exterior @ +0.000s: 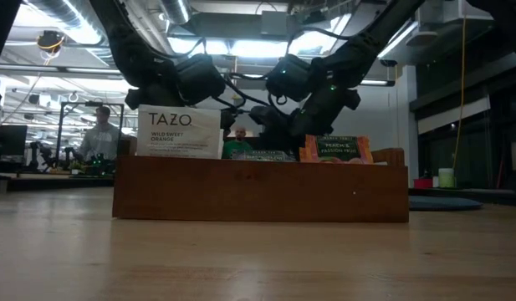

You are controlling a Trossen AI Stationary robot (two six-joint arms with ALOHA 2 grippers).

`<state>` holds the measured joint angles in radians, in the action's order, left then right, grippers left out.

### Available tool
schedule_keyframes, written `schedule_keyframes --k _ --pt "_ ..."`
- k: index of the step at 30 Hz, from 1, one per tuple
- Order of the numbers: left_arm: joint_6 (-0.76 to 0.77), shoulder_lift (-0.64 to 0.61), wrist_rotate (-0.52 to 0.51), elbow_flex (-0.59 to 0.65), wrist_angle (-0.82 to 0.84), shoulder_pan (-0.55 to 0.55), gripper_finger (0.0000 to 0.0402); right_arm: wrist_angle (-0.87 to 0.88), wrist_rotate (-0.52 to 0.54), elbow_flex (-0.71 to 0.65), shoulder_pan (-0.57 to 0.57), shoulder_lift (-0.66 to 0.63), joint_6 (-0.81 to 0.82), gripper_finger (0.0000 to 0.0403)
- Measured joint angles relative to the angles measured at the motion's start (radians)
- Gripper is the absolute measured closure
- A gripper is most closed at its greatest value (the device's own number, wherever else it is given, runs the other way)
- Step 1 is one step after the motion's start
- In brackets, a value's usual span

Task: Pick & Place Tea
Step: Put the bottom purple tea bag into the middle section of the wooden organizer

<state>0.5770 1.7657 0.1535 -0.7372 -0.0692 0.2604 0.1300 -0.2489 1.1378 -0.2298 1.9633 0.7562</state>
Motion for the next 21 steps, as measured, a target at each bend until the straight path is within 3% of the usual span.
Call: schedule_keyframes --k 12,21 --pt "-0.005 0.002 -0.003 0.002 -0.067 -0.001 0.0399 -0.049 -0.063 0.001 0.0 0.032 0.008 0.0219" --pt "0.0 0.002 -0.003 0.001 -0.066 -0.001 0.0399 -0.039 -0.058 0.0 -0.002 0.034 -0.01 0.0346"
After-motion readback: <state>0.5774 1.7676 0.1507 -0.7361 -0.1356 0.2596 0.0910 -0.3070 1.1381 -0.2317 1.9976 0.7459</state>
